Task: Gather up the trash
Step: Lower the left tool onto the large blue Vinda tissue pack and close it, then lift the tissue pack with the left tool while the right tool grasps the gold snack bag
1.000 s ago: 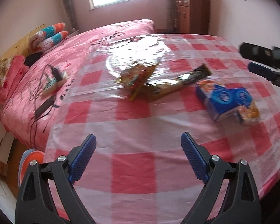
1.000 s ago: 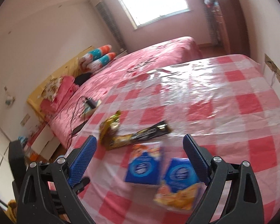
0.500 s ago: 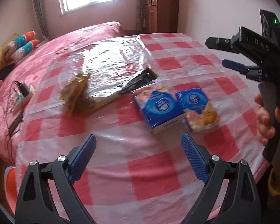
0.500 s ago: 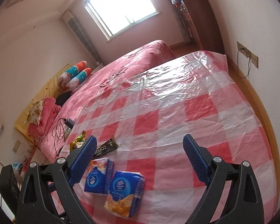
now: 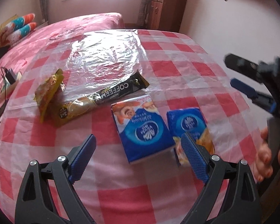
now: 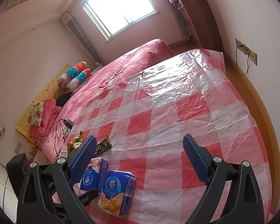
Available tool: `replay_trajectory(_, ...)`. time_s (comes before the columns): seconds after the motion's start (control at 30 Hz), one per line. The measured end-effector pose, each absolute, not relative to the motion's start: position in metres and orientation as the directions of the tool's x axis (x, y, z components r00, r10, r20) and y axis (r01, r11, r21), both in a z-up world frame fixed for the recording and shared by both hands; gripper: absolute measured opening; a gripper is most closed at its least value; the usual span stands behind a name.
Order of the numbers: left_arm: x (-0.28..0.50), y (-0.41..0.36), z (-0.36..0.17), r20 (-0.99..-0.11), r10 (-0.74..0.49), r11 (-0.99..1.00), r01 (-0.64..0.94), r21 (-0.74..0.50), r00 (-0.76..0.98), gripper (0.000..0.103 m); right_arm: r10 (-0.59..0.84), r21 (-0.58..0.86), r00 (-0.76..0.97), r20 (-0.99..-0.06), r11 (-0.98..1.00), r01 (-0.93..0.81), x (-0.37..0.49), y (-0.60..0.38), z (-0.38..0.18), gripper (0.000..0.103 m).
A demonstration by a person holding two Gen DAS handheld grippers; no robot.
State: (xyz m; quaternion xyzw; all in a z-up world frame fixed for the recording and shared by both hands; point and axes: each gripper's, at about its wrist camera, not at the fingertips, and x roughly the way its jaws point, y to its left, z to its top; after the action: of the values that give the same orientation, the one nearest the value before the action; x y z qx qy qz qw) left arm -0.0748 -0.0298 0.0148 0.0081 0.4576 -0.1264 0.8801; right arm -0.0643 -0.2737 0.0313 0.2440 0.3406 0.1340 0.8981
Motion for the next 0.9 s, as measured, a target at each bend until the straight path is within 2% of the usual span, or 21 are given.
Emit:
replay_trajectory(0.37,-0.051,-0.015,0.007,-0.800,-0.243,0.970,0.123,-0.211,0.549,0.091,0.435,0.533,0.703,-0.562,0.841,-0.095,-0.058,-0.268,0.023,0.092)
replay_trajectory(0.47,-0.050,-0.017,0.006,-0.799,-0.242,0.970,0.125,-0.207,0.550,0.090,0.437,0.526,0.698,-0.568,0.844,-0.100,-0.057,-0.264,0.021,0.092)
replay_trajectory(0.67,-0.051,-0.018,0.007,-0.788,-0.247,0.969,0.133,-0.208,0.564,0.074,0.439,0.521,0.689,-0.576,0.847,-0.105,-0.055,-0.259,0.019,0.092)
replay_trajectory(0.73,-0.051,-0.018,0.008,-0.780,-0.269,0.963,0.141,-0.230,0.565,0.062,0.438,0.517,0.687,-0.580,0.850,-0.106,-0.055,-0.256,0.018,0.092)
replay_trajectory(0.9,-0.053,-0.013,0.007,-0.770,-0.293,0.956,0.151,-0.252,0.568,0.058,0.440,0.505,0.677,-0.590,0.855,-0.117,-0.054,-0.248,0.016,0.092)
